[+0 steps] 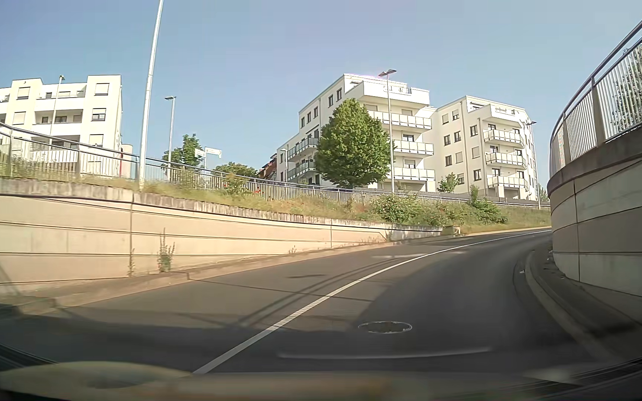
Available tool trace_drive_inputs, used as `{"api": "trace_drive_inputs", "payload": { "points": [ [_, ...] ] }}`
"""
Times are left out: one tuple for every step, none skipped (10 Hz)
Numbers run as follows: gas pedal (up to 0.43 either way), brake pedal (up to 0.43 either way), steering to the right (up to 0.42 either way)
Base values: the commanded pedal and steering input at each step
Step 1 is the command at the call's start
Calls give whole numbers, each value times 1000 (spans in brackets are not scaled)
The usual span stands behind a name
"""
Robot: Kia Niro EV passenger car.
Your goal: Follow the waypoints while adhering to traffic rules and regulations
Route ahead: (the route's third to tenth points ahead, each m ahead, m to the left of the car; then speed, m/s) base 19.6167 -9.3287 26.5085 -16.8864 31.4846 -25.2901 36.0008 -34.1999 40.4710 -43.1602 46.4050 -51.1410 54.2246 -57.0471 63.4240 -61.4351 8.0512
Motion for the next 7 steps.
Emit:
{"api": "trace_drive_inputs", "payload": {
  "points": [
    [150, 30, 125],
    [150, 30, 125],
    [150, 30, 126],
    [157, 30, 126],
    [157, 30, 127],
    [157, 30, 130],
    [157, 30, 130]
  ]
}}
